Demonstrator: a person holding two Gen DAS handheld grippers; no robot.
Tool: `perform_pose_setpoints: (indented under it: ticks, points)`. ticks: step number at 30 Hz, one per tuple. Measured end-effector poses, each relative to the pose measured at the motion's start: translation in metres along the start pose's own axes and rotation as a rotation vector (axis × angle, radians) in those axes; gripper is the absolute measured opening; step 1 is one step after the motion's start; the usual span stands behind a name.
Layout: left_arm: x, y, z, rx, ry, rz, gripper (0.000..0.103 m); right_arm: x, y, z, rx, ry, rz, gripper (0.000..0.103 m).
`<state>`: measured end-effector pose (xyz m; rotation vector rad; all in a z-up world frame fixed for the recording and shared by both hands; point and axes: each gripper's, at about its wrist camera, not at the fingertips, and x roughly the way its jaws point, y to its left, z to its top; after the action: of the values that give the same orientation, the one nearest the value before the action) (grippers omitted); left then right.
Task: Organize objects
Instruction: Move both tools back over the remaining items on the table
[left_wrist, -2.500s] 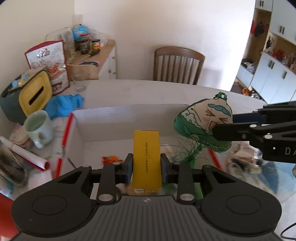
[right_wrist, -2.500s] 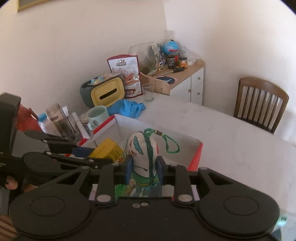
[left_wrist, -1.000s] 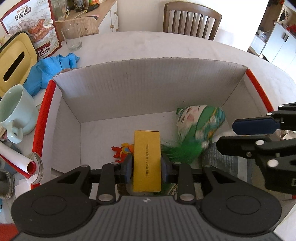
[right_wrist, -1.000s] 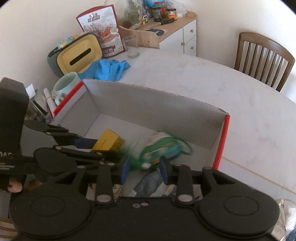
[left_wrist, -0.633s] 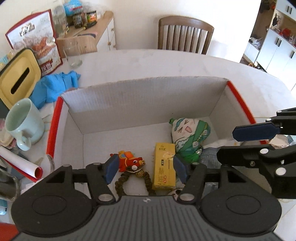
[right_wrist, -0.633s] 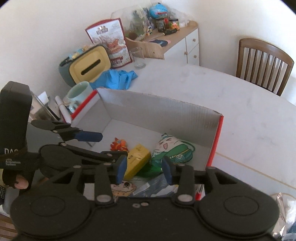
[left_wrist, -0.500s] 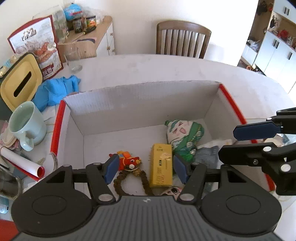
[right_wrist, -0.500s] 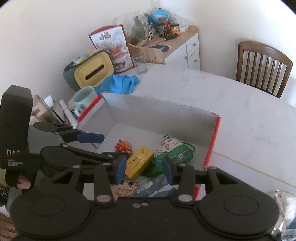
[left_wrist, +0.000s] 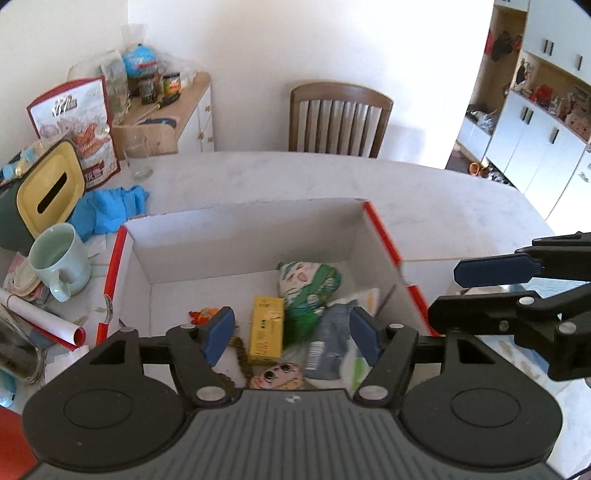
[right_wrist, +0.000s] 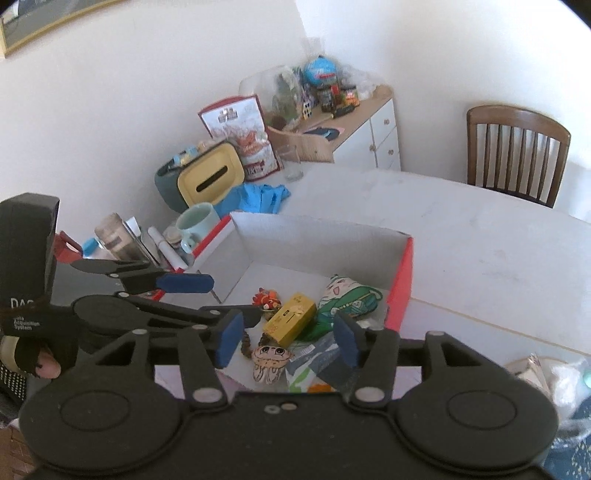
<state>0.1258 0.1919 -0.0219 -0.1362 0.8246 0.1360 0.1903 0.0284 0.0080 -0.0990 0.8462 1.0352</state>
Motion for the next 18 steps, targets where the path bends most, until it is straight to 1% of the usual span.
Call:
perform_pose_setpoints:
  ticks: [5,8,9,14,18]
  points:
    - [-0.016,-0.021,-0.005,0.012,-0.027,-0.005,0.074,-0.026,-0.011,-0.013,0.036,-0.033,0.012,0.062]
    - [-0.023,-0.034,-0.008,0.015,-0.04,-0.004,0.079,-0.041,-0.016,-0.022,0.031,-0.051,0.01,0.065]
    - [-0.025,-0.039,-0.01,0.017,-0.042,-0.005,0.082,-0.045,-0.018,-0.025,0.027,-0.055,0.004,0.067]
    - [-0.03,-0.065,-0.016,0.033,-0.039,-0.01,0.083,-0.069,-0.032,-0.042,0.029,-0.078,-0.004,0.077]
    - [-0.03,-0.087,-0.022,0.031,-0.033,-0.019,0.084,-0.088,-0.048,-0.057,0.044,-0.101,-0.039,0.085]
